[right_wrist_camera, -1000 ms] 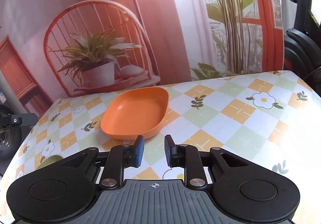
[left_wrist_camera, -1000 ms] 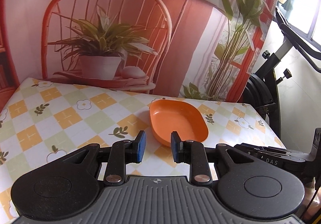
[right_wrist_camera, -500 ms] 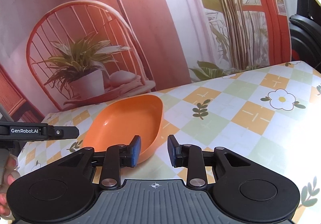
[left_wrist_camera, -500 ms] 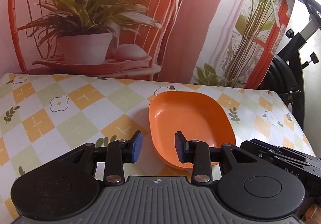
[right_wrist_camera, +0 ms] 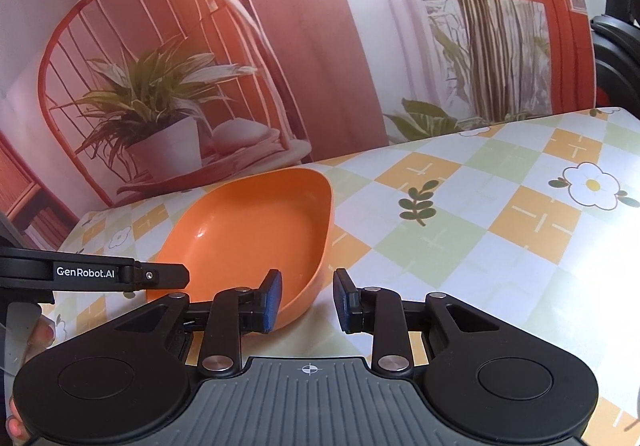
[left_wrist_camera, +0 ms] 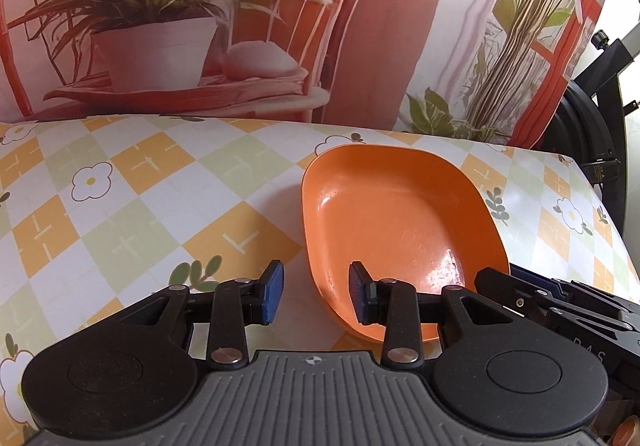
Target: Organize plates and bowls
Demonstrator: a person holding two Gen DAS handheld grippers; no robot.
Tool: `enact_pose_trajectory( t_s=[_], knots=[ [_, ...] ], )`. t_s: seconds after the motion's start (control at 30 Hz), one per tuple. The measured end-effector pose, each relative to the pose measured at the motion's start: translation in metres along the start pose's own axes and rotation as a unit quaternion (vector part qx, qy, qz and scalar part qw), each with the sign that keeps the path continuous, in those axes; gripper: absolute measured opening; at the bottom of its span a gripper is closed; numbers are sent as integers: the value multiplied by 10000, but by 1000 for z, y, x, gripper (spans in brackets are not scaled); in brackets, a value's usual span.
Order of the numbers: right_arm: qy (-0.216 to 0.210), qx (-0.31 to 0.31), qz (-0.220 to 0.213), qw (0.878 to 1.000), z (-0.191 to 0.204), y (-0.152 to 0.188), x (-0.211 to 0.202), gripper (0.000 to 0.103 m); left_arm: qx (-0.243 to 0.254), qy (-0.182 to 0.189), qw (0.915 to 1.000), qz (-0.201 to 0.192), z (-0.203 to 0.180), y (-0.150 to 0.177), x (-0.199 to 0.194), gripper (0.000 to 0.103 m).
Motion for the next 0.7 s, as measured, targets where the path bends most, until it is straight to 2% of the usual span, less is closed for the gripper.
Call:
enact_pose_trajectory(
  t_s=[0.17, 0.23, 0.4, 0.7],
  knots=[
    [46, -56, 41, 10000, 3, 1, 2, 21, 115, 22, 9999, 56, -3, 5, 4, 36],
    [49, -132, 53, 9999, 5, 1, 2, 19, 164, 132, 9998, 41, -6, 6, 3, 27],
    [89, -120, 33, 9999, 4, 1, -8, 16, 307, 88, 9995, -23, -11, 7, -6, 21],
    [117, -88, -222, 9996, 6, -9, -49, 16, 616, 183, 9973, -367, -33, 4, -55, 21]
  ],
)
Point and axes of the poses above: each gripper's, at about its wrist camera, not at the fingertips, and x roughly the way its jaws point, z to its left, y to its underside, the point moved 4 cm from there along x, roughly the way its jaws point, and after that the axes turned 7 degrees about -z, right-handed, at the moved point
